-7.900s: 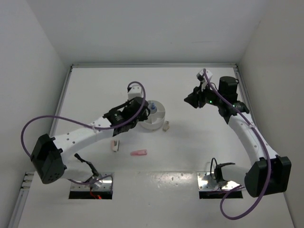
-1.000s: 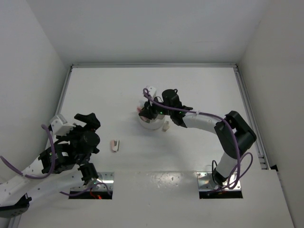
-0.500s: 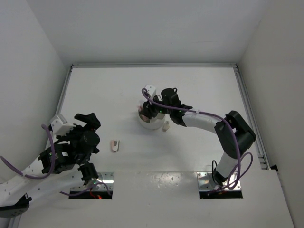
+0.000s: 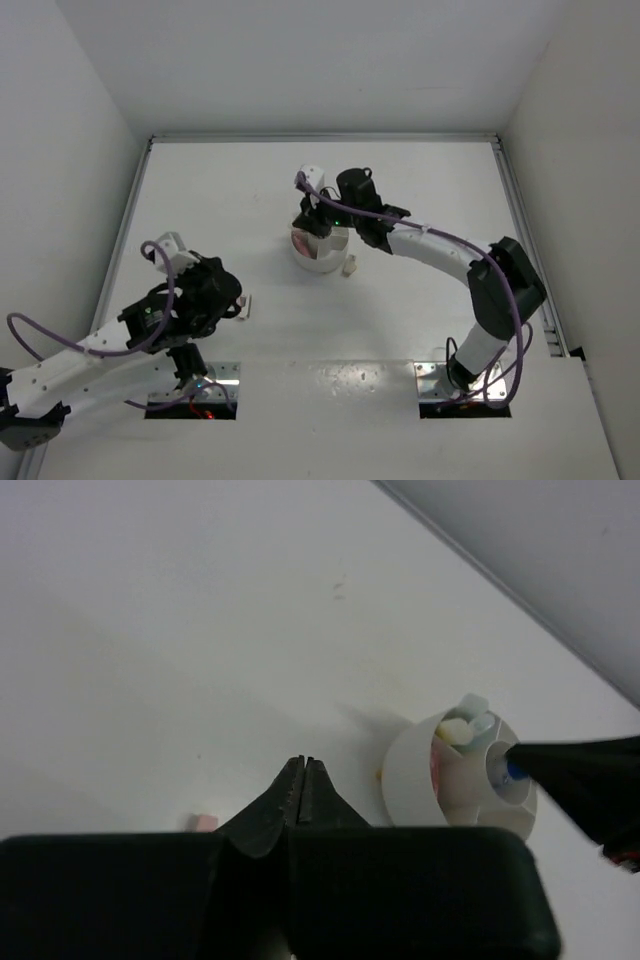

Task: Sort the stationery into containers
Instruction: Place the stationery in the storage box, then pick up the stapler from the center of the board.

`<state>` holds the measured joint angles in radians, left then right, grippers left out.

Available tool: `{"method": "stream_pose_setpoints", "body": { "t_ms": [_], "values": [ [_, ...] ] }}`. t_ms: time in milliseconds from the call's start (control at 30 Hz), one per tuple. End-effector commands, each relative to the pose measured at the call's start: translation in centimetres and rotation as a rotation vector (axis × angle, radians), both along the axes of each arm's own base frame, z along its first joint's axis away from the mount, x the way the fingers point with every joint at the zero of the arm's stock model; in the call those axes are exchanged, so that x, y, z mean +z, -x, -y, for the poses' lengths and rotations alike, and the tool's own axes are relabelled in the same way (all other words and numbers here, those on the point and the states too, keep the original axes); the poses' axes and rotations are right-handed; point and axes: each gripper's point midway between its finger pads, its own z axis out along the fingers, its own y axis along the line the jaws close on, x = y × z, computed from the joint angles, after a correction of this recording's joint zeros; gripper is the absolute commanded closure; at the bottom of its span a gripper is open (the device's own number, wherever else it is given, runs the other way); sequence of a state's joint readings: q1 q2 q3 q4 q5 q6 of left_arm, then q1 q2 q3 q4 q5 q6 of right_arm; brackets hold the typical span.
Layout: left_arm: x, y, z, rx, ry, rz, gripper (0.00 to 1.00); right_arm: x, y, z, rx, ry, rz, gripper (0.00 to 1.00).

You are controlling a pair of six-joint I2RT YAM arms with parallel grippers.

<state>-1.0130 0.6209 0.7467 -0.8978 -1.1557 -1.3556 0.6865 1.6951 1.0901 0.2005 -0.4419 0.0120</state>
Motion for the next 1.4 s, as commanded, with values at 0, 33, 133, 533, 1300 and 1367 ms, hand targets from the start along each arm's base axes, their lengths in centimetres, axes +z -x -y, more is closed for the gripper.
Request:
{"method": "stream_pose_setpoints", "body": {
  "t_ms": [0, 33, 133, 533, 1300, 1367],
  "values": [
    [-2.9, 0.1, 2.9, -0.067, 0.106, -0.094, 1.0, 8.7, -1.1, 0.6, -0.027, -0.039, 0.149, 1.0],
    [-3.6, 0.1, 3.8, -0.072, 0.15, -0.109, 0.9, 9.4, -2.0, 1.7, -0.091, -0.024, 0.166, 1.0],
    [-7.1, 0.8, 5.0, -0.088, 0.191, -0.214, 0.39, 12.0, -2.0, 3.8, -0.163, -0.018, 0.212, 0.97],
    [-14.8, -2.1, 4.6, -0.14, -0.101, -0.631, 0.08, 14.2, 1.8, 10.2, -0.246, 0.053, 0.324, 0.62],
    [-21.8, 1.5, 4.6, -0.253, -0.026, -0.97, 0.25, 14.7, 3.6, 12.8, -0.283, 0.044, 0.358, 0.72],
    [-22.6, 1.9, 4.6, -0.25, -0.033, -1.008, 0.31, 15.1, 3.7, 13.0, -0.284, 0.036, 0.365, 0.72]
  ]
}}
